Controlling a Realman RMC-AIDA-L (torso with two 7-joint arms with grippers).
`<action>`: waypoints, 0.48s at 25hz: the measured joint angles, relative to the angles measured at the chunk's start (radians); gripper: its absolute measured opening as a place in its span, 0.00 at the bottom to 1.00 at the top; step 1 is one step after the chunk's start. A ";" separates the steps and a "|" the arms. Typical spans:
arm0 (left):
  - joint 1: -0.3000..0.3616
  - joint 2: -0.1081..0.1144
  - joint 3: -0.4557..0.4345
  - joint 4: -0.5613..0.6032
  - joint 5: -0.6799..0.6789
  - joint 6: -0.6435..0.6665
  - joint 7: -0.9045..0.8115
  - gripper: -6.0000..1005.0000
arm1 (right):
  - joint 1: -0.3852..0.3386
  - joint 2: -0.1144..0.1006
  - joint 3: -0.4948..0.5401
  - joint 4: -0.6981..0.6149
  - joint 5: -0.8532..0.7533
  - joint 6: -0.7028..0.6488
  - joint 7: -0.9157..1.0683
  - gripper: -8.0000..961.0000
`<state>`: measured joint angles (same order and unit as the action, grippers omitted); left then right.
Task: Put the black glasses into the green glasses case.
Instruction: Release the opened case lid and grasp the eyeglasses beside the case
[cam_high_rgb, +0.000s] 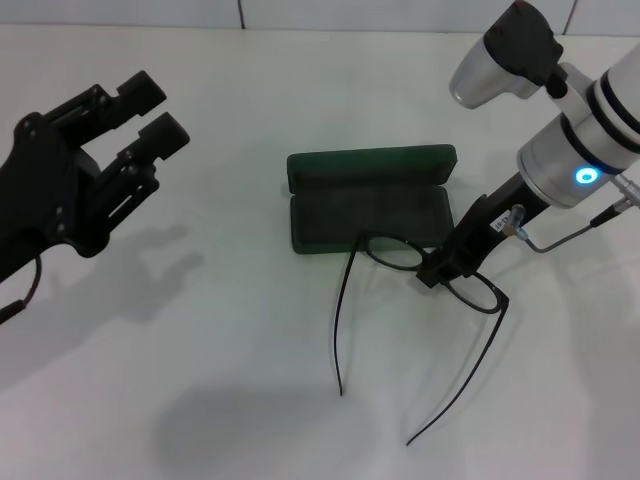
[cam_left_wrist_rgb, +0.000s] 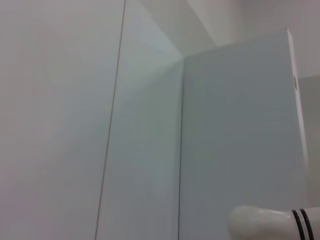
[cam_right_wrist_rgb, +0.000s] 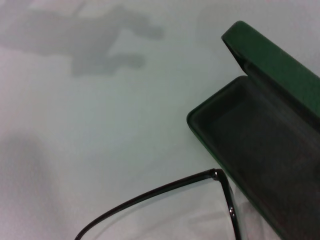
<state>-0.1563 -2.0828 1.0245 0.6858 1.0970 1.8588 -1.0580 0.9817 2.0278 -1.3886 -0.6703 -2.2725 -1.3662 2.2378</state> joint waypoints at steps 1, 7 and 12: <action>0.000 0.000 0.000 0.000 0.000 0.000 0.000 0.40 | 0.000 0.000 -0.002 0.000 0.000 0.000 0.004 0.24; -0.005 0.014 -0.002 -0.001 -0.003 0.002 0.004 0.40 | 0.002 0.000 -0.010 -0.001 0.005 0.000 0.020 0.21; -0.007 0.011 -0.003 -0.002 -0.002 -0.001 0.013 0.40 | 0.000 0.000 -0.031 -0.015 0.014 -0.004 0.016 0.16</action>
<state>-0.1635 -2.0716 1.0216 0.6836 1.0954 1.8581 -1.0450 0.9816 2.0278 -1.4197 -0.6855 -2.2582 -1.3703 2.2536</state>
